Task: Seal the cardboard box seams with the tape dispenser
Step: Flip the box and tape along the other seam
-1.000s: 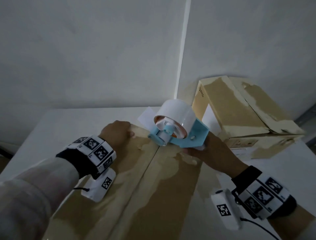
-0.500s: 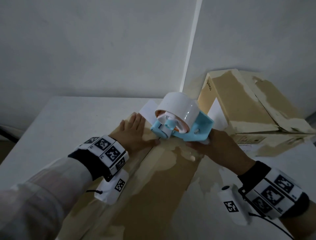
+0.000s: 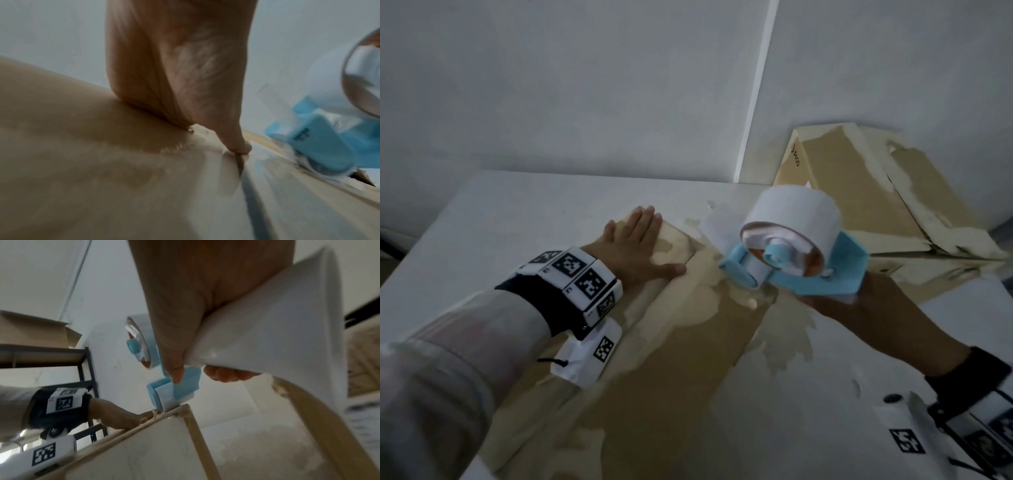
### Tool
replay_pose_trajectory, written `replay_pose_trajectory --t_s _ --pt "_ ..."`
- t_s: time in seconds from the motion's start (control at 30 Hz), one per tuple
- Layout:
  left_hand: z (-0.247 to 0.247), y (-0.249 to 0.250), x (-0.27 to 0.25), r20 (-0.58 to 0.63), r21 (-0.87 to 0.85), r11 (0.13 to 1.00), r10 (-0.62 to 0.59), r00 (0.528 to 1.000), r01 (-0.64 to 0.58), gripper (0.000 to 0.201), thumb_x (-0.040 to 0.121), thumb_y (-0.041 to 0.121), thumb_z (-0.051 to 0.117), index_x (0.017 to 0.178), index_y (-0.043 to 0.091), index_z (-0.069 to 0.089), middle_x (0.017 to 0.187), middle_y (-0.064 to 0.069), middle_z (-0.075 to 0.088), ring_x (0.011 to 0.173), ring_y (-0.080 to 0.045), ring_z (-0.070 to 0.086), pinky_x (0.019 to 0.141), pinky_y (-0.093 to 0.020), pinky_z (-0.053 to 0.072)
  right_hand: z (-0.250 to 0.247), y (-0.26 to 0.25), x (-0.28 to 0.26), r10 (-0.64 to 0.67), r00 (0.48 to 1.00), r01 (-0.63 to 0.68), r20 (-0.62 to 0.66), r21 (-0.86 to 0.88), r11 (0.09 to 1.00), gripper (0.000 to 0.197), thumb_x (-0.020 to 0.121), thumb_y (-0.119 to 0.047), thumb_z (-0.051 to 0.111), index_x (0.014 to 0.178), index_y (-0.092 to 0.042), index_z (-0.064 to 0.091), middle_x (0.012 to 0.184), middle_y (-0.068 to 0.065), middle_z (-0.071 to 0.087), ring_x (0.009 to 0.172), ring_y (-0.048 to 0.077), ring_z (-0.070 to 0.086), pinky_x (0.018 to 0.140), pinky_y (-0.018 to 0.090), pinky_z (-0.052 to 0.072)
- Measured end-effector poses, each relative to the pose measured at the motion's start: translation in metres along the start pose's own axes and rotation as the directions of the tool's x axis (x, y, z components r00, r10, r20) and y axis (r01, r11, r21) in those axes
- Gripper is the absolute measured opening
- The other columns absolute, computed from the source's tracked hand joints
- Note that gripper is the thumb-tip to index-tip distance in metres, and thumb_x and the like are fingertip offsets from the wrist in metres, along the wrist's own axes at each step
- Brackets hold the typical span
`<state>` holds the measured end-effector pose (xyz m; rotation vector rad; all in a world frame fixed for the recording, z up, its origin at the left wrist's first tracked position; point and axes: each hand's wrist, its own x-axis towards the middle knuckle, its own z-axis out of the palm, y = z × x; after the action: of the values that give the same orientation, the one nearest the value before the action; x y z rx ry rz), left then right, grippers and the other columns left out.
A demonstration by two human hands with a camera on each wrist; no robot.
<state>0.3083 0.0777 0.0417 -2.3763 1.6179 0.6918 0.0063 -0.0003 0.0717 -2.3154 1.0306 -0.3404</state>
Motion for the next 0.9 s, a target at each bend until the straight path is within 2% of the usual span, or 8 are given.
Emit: replay_pose_trajectory --t_s 0.13,0.27,0.4,0.53,0.67,0.77,0.83,0.9 --pt "-0.001 0.002 -0.001 0.004 0.024 1.0 -0.002 1.0 0.002 0.104 0.076 0.074 0.033 0.143 0.016 -0.022 0.152 0.002 -0.029 0.139 -0.013 -0.026 0.115 -0.045 -0.01 -0.014 0.021 -0.027 0.056 0.998 -0.056 0.006 -0.002 0.998 0.034 0.072 -0.014 0.073 0.065 -0.043 0.057 0.055 -0.014 0.062 0.066 -0.012 0.06 0.053 0.014 0.048" --pt "-0.002 0.003 -0.003 -0.001 0.031 0.999 -0.008 1.0 0.008 0.104 0.076 0.074 0.032 0.144 0.015 -0.021 0.153 0.001 -0.028 0.14 -0.013 -0.025 0.115 -0.046 -0.009 -0.012 0.035 -0.052 0.157 0.986 -0.152 -0.052 0.094 0.984 0.027 0.075 -0.032 0.072 0.054 -0.032 0.056 0.055 -0.04 0.057 0.053 -0.017 0.055 0.045 0.007 0.042" --pt "-0.001 0.007 -0.004 -0.031 0.033 0.999 -0.024 0.999 0.025 0.103 0.076 0.074 0.033 0.145 0.016 -0.018 0.154 0.001 -0.025 0.141 -0.013 -0.023 0.115 -0.045 -0.008 -0.005 0.041 -0.066 0.197 0.978 -0.193 -0.063 0.066 0.979 0.042 0.074 -0.01 0.073 0.053 -0.033 0.045 0.041 -0.032 0.054 0.045 -0.012 0.054 0.045 0.004 0.037" --pt "-0.001 0.008 -0.004 -0.022 0.039 0.999 -0.024 0.999 0.025 0.103 0.077 0.073 0.034 0.145 0.016 -0.018 0.154 0.001 -0.025 0.141 -0.013 -0.022 0.115 -0.046 -0.007 -0.005 0.053 -0.073 0.287 0.957 -0.283 -0.029 0.105 0.953 0.032 0.073 -0.016 0.075 0.055 -0.024 0.051 0.039 -0.013 0.058 0.046 0.006 0.058 0.039 0.011 0.037" --pt "-0.008 0.013 -0.006 -0.03 0.02 0.998 -0.063 0.998 0.063 0.098 0.08 0.069 0.037 0.146 0.019 -0.015 0.155 -0.001 -0.021 0.143 -0.018 -0.018 0.115 -0.047 -0.004 -0.003 0.048 -0.074 0.326 0.945 -0.328 0.036 0.171 0.929 0.015 0.08 -0.025 0.067 0.08 -0.01 0.064 0.078 0.013 0.07 0.077 0.032 0.065 0.075 0.041 0.053" --pt "0.0 0.029 -0.007 -0.239 0.188 0.972 0.181 0.954 -0.137 0.079 0.087 0.065 0.026 0.144 0.03 -0.015 0.153 -0.001 -0.026 0.142 -0.023 -0.019 0.113 -0.049 -0.005 0.0 0.05 -0.073 0.282 0.959 -0.281 0.021 0.194 0.94 0.023 0.072 -0.045 0.066 0.072 -0.023 0.06 0.063 -0.002 0.066 0.066 0.017 0.062 0.071 0.037 0.053" --pt "0.004 0.056 -0.022 -0.157 0.29 0.913 0.341 0.927 -0.286 0.077 0.085 0.071 0.02 0.143 0.035 -0.016 0.147 0.006 -0.035 0.137 -0.017 -0.029 0.11 -0.054 -0.012 0.003 0.052 -0.076 0.204 0.978 -0.192 -0.042 0.192 0.962 0.041 0.062 -0.065 0.058 0.066 -0.024 0.059 0.056 -0.004 0.065 0.065 0.015 0.062 0.055 0.031 0.05" --pt "0.017 0.074 -0.029 0.075 0.147 0.932 0.324 0.943 -0.332 0.087 0.077 0.076 0.028 0.138 0.042 -0.023 0.141 0.011 -0.042 0.132 -0.018 -0.037 0.105 -0.064 -0.012 0.008 0.057 -0.077 0.143 0.982 -0.119 -0.125 0.186 0.975 0.026 0.069 -0.049 0.069 0.059 -0.029 0.055 0.055 -0.017 0.066 0.06 0.017 0.063 0.044 0.026 0.046"
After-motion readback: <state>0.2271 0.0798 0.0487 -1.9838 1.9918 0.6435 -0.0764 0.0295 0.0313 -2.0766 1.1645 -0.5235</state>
